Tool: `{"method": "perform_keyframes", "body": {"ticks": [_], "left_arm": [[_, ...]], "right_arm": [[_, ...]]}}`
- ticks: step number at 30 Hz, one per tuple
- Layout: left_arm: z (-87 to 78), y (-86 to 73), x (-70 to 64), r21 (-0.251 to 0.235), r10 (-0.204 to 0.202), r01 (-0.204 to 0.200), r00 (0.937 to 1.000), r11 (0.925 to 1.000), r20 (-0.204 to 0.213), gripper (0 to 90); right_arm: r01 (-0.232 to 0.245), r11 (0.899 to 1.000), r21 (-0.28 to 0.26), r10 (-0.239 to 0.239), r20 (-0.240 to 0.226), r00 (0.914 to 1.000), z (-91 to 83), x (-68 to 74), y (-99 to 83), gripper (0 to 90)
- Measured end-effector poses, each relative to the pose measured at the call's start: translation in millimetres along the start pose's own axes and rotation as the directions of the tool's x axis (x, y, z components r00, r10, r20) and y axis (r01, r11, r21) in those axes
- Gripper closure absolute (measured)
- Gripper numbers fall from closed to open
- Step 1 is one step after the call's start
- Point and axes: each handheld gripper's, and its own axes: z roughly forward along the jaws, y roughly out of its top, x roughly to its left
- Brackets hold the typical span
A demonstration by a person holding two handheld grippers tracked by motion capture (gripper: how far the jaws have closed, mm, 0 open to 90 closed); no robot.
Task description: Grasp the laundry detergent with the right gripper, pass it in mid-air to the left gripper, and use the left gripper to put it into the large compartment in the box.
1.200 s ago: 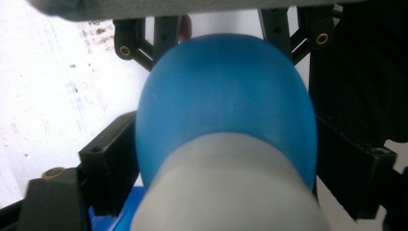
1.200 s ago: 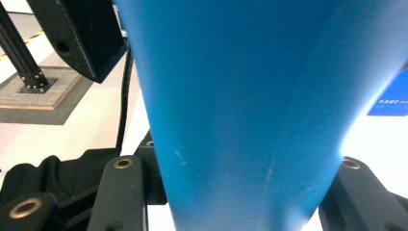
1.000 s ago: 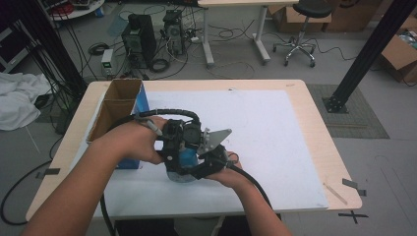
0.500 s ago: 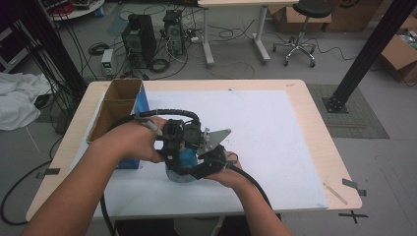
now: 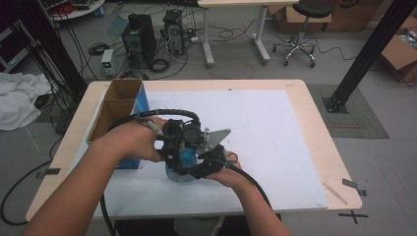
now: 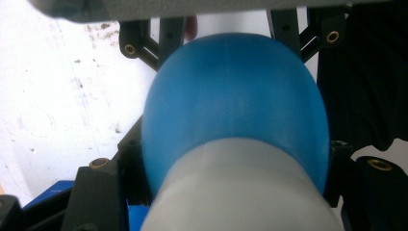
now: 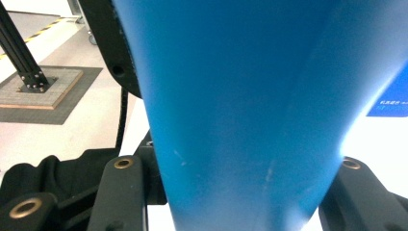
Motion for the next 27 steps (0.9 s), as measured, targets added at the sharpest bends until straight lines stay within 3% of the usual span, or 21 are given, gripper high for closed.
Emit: {"method": "perform_keyframes", "body": {"ticks": [10,17,27], "left_arm": [[-0.9,-1.5,3.0,0.011,-0.028,0.028,0.9991,0.9995,0.032,37.9],[-6.6,1.4,0.5,0.035,-0.027,0.027,0.9996,0.999,0.008,38.3],[-12.0,3.3,4.1,0.047,-0.029,0.028,0.9995,0.9985,0.009,38.3]], "right_arm": [[-0.005,1.0,0.0,0.005,-0.001,1.0,1.7,0.7,0.6,46.9],[0.011,1.0,-0.013,-0.011,0.014,0.9998,0.2,1.7,3.5,45.0],[0.023,0.999,-0.036,-0.021,0.039,0.999,-6.3,2.5,4.2,38.6]]}}
